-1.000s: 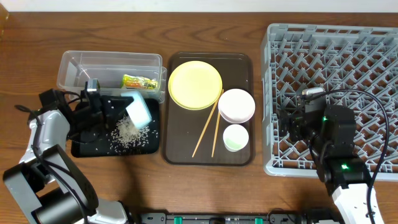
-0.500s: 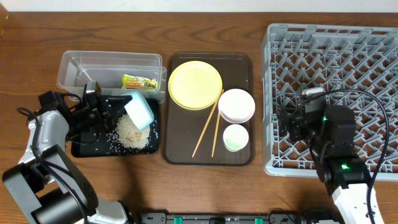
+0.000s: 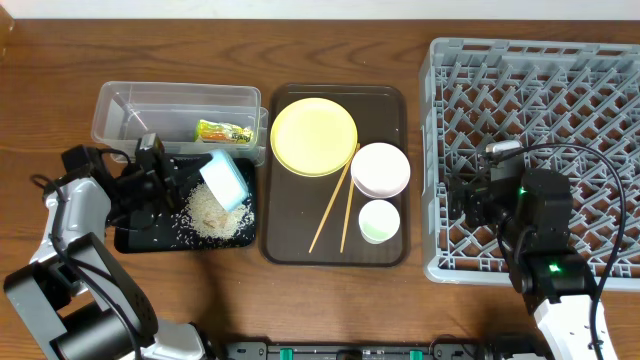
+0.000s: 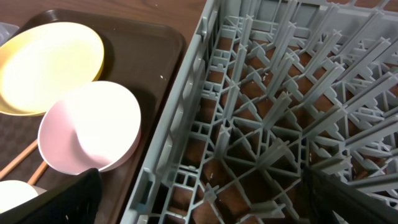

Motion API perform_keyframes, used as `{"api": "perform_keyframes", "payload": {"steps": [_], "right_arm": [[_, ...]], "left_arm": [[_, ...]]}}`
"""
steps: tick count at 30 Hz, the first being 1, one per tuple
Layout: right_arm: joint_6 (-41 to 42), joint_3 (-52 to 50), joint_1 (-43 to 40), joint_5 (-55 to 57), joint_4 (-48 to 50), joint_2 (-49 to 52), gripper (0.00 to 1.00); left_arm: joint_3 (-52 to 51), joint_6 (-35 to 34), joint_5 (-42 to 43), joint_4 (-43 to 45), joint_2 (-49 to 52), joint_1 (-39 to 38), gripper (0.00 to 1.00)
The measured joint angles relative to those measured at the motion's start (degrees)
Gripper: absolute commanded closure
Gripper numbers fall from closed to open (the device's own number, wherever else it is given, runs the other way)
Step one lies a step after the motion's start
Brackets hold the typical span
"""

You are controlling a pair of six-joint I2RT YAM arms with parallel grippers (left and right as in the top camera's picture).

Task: Sort waste into correct bins and load items into the dishwasher rack
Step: 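Tip the blue bowl over the black tray to pour out rice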

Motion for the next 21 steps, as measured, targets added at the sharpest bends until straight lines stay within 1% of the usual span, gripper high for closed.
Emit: {"api": "perform_keyframes", "payload": {"steps": [4, 6, 7, 13, 19, 21], "right_arm": [[0.0, 0.0, 0.0, 0.0, 0.0, 0.0, 0.01], [0.0, 0.0, 0.0, 0.0, 0.0, 0.0, 0.01], [0.0, 0.0, 0.0, 0.0, 0.0, 0.0, 0.01], [0.0, 0.0, 0.0, 0.0, 0.0, 0.0, 0.01], [0.0, 0.0, 0.0, 0.0, 0.0, 0.0, 0.01], [0.0, 0.0, 0.0, 0.0, 0.0, 0.0, 0.01]], "left_arm": [[0.0, 0.2, -6.1, 2.2, 0.0, 0.0, 0.94], [-0.1, 0.2, -7.4, 2.4, 0.0, 0.0, 0.94], [-0.2, 0.3, -7.3, 2.6, 0.0, 0.0, 0.94], [-0.5, 3.3, 0.0, 5.8, 0.0, 0.0, 0.94], [-0.5, 1.7, -0.8, 6.3, 0.0, 0.0, 0.94], [-0.5, 1.7, 0.6, 7.6, 0.0, 0.0, 0.94]]}}
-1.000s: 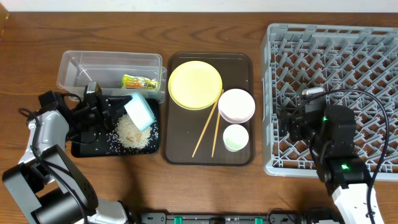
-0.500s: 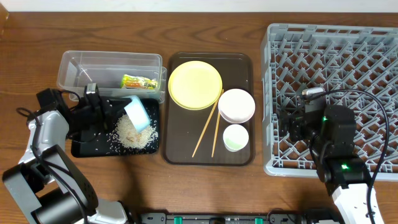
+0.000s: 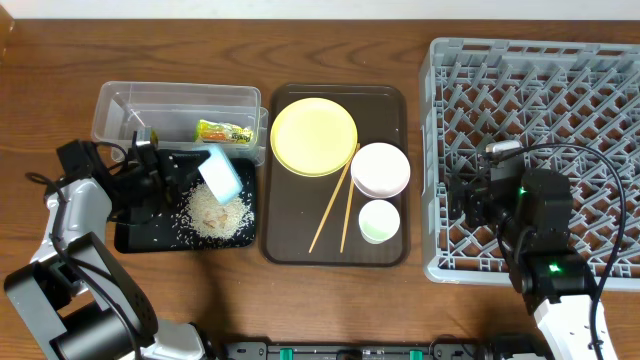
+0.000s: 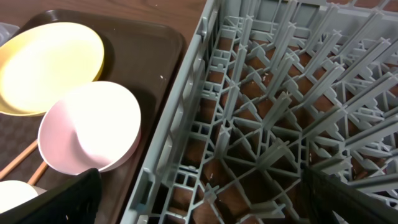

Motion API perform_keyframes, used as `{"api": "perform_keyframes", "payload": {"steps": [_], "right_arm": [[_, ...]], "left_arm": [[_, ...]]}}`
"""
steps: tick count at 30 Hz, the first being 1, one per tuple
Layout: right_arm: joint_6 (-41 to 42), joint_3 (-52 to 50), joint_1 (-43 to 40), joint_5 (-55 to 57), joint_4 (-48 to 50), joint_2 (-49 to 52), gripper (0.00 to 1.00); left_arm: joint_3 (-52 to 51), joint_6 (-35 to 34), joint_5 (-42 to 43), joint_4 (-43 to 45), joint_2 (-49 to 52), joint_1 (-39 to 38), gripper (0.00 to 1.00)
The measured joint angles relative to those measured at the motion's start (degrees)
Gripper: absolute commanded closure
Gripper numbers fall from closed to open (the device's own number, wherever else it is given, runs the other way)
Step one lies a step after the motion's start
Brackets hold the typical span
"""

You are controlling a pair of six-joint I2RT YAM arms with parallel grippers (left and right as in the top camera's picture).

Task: Sort waste into correct bins and load items into the dishwasher rack
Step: 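Tip the blue bowl over the black tray to pour out rice, then return the blue bowl to the brown tray and release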

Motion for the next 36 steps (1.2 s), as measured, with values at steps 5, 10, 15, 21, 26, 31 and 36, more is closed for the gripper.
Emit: {"api": "perform_keyframes", "payload": {"steps": [5, 10, 15, 21, 26, 31, 36], "right_arm": [[0.0, 0.0, 0.0, 0.0, 0.0, 0.0, 0.01], [0.0, 0.0, 0.0, 0.0, 0.0, 0.0, 0.01], [0.0, 0.0, 0.0, 0.0, 0.0, 0.2, 0.01], [0.0, 0.0, 0.0, 0.0, 0.0, 0.4, 0.01], [0.0, 0.0, 0.0, 0.0, 0.2, 0.4, 0.01], [0.0, 0.0, 0.0, 0.0, 0.2, 0.4, 0.01], [0.0, 0.0, 0.0, 0.0, 0.3, 0.4, 0.01]], "left_arm": [[0.0, -0.3, 0.3, 0.2, 0.0, 0.0, 0.94], [0.0, 0.9, 1.5, 0.2, 0.0, 0.0, 0.94], [0.0, 1.2, 1.0, 0.1, 0.0, 0.0, 0.94], [0.0, 1.7, -0.2, -0.2, -0.4, -1.3, 0.94], [0.0, 2.2, -8.7, -0.2, -5.6, -8.2, 0.94], [0.0, 2.6, -21.1, 0.2, -13.0, -20.7, 0.94], [0.0, 2.7, -36.8, 2.1, -14.6, -35.6, 0.94]]}}
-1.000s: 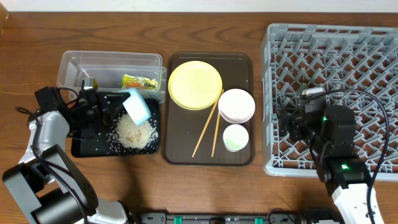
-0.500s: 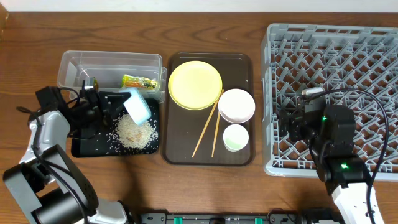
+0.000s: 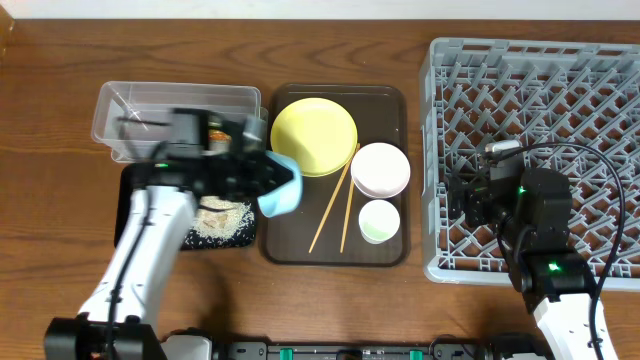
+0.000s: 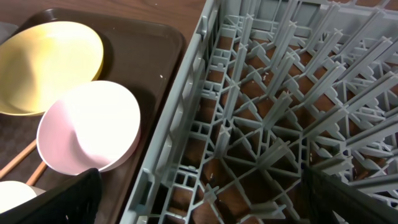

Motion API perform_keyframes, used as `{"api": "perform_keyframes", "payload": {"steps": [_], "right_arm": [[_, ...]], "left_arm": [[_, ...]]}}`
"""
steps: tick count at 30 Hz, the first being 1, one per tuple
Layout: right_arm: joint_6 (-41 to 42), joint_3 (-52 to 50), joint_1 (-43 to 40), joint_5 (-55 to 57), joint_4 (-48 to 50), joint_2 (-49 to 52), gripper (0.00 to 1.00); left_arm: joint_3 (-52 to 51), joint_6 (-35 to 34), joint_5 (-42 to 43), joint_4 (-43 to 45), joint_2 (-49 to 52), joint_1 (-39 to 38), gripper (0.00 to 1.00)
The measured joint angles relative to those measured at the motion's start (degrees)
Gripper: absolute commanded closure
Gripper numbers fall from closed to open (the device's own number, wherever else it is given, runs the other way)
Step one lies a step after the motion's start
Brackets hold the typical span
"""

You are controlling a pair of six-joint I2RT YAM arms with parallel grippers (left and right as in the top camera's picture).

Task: Sort waste into correct bins and load items into the dishwasher rack
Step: 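Return the blue bowl to the brown tray and release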

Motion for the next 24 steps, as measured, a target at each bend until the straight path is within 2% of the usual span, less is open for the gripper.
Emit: {"api": "perform_keyframes", "payload": {"steps": [5, 9, 13, 19, 20, 24], "right_arm": [[0.0, 0.0, 0.0, 0.0, 0.0, 0.0, 0.01], [0.0, 0.0, 0.0, 0.0, 0.0, 0.0, 0.01], [0.0, 0.0, 0.0, 0.0, 0.0, 0.0, 0.01], [0.0, 0.0, 0.0, 0.0, 0.0, 0.0, 0.01], [0.0, 0.0, 0.0, 0.0, 0.0, 0.0, 0.01], [0.0, 0.0, 0.0, 0.0, 0.0, 0.0, 0.01]], "left_arm": [[0.0, 0.0, -17.4, 1.5, 1.9, -12.2, 0.94], [0.0, 0.0, -24.9, 4.3, 5.2, -18.1, 0.94], [0.0, 0.0, -27.7, 6.9, 8.4, -21.0, 0.93], [0.0, 0.2, -29.3, 7.0, 11.4, -22.1, 0.83], [0.0, 0.2, -29.6, 7.0, 11.4, -22.1, 0.78], [0.0, 0.2, -29.9, 7.1, 11.4, -22.1, 0.76]]}}
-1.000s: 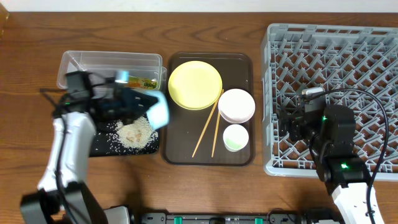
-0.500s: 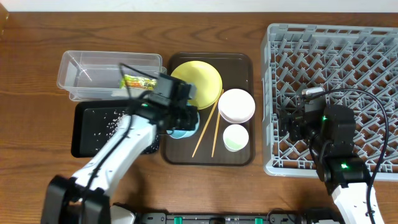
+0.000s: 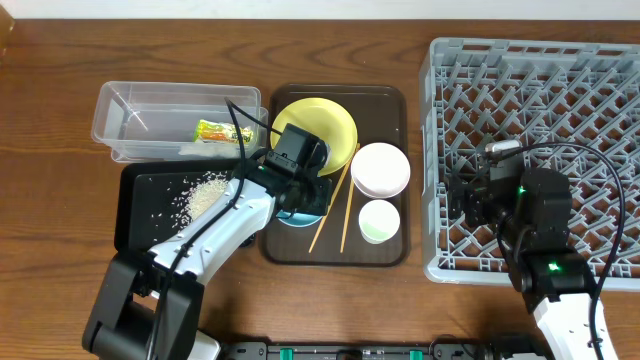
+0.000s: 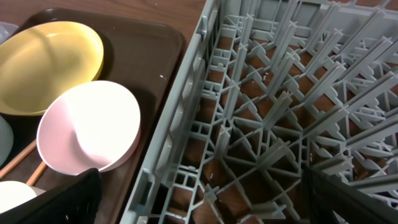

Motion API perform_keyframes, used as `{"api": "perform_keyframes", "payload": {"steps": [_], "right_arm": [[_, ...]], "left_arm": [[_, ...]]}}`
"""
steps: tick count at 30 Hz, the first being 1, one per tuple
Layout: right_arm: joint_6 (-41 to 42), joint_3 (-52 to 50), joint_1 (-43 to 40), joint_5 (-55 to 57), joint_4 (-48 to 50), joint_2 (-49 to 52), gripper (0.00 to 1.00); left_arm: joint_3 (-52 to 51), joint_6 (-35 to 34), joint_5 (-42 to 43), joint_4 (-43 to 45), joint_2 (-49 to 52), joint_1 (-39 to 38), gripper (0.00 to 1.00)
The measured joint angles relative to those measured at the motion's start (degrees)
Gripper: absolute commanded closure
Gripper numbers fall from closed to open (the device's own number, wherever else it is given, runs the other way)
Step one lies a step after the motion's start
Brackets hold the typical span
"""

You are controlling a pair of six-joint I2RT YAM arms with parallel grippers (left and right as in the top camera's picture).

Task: Sort waste into correct bins and load items into the dishwasher rack
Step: 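Return the blue bowl to the brown tray and release, then grasp the white cup with left gripper and lift it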

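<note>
My left gripper (image 3: pixel 300 188) reaches over the left part of the brown tray (image 3: pixel 390 100), shut on a light blue bowl (image 3: pixel 298 214) that sits low at the tray's lower left; its fingers are mostly hidden under the wrist. A yellow plate (image 3: pixel 322 125), a pink bowl (image 3: pixel 380 168), a small pale green cup (image 3: pixel 379 221) and two wooden chopsticks (image 3: pixel 328 214) lie on the same tray. The grey dishwasher rack (image 3: pixel 560 90) stands at the right. Above its left edge my right gripper (image 4: pixel 199 199) hangs open, holding nothing.
A black tray (image 3: pixel 135 215) with spilled rice (image 3: pixel 203 194) lies left of the brown tray. Behind it stands a clear plastic bin (image 3: pixel 150 105) holding a yellow-green wrapper (image 3: pixel 224 130). The pink bowl (image 4: pixel 87 127) and rack wall (image 4: pixel 180 112) show in the right wrist view.
My left gripper has moved right with the blue bowl, from the black tray's right edge to the brown tray's lower left, in front of the yellow plate. The right arm has not moved.
My left gripper held the blue bowl tilted over the black tray, with a pile of rice below it. Later it carried the bowl at the edge between the two trays. Now the bowl is on the brown tray's left side and the rice stays on the black tray.
</note>
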Motion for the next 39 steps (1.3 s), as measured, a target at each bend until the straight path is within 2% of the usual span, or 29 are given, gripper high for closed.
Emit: {"api": "perform_keyframes", "payload": {"steps": [2, 5, 7, 17, 30, 32, 34, 37, 39], "right_arm": [[0.0, 0.0, 0.0, 0.0, 0.0, 0.0, 0.01], [0.0, 0.0, 0.0, 0.0, 0.0, 0.0, 0.01], [0.0, 0.0, 0.0, 0.0, 0.0, 0.0, 0.01], [0.0, 0.0, 0.0, 0.0, 0.0, 0.0, 0.01], [0.0, 0.0, 0.0, 0.0, 0.0, 0.0, 0.01], [0.0, 0.0, 0.0, 0.0, 0.0, 0.0, 0.01], [0.0, 0.0, 0.0, 0.0, 0.0, 0.0, 0.01], [0.6, 0.0, 0.0, 0.0, 0.0, 0.0, 0.01], [1.0, 0.0, 0.0, 0.0, 0.0, 0.0, 0.01]], "left_arm": [[0.0, 0.0, 0.0, 0.0, 0.0, 0.0, 0.76], [0.2, 0.6, 0.0, -1.3, -0.2, 0.0, 0.64], [0.7, 1.6, 0.0, -3.1, -0.9, 0.0, 0.60], [6.4, 3.0, -0.1, -1.3, -8.5, -1.9, 0.58], [6.4, 3.0, -0.2, -1.4, 0.9, -12.2, 0.57], [6.4, 3.0, -0.2, -1.4, 2.7, -12.8, 0.62], [6.4, 2.9, -0.2, -1.5, 4.5, -13.1, 0.77], [6.4, 3.2, -0.2, -1.5, 5.8, -13.1, 0.93], [6.4, 3.5, -0.2, -1.5, 5.8, -13.1, 0.94]]}}
